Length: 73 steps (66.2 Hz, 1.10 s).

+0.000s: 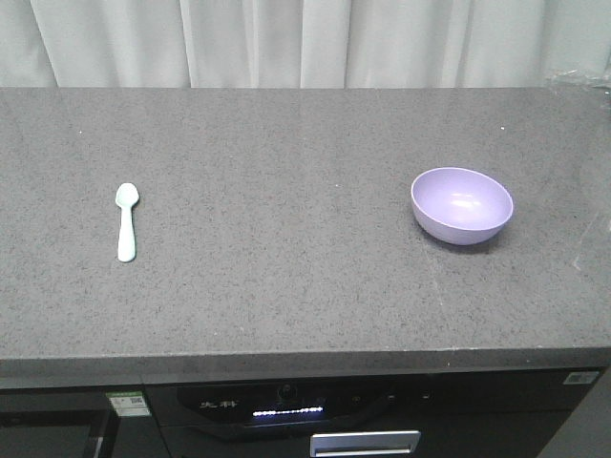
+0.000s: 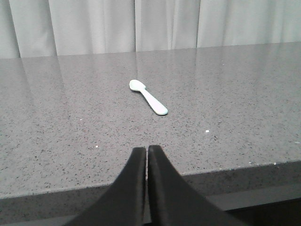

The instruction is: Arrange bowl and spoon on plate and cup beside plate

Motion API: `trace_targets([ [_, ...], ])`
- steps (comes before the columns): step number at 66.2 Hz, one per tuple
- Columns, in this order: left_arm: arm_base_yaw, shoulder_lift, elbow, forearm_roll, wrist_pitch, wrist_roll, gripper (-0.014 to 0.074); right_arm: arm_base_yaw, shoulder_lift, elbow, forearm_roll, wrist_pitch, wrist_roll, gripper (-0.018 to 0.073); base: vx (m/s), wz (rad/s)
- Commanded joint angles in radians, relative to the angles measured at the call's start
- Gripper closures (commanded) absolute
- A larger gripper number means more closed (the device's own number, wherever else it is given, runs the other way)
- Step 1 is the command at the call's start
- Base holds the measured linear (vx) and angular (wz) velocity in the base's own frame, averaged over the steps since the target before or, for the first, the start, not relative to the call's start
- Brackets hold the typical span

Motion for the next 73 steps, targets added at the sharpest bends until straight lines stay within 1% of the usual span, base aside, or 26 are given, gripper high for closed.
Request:
trace_targets([
  [1, 0.002, 0.008, -0.008, -0.001, -0.068, -0.013, 0.0603, -0.005, -0.007, 0.004, -0.004, -0.076, -0.003, 0.0562, 0.09, 0.02],
  [73, 0.002, 0.008, -0.008, -0.001, -0.068, -0.013, 0.0603, -0.005, -0.007, 0.004, -0.004, -0.076, -0.003, 0.0562, 0.06, 0.01],
])
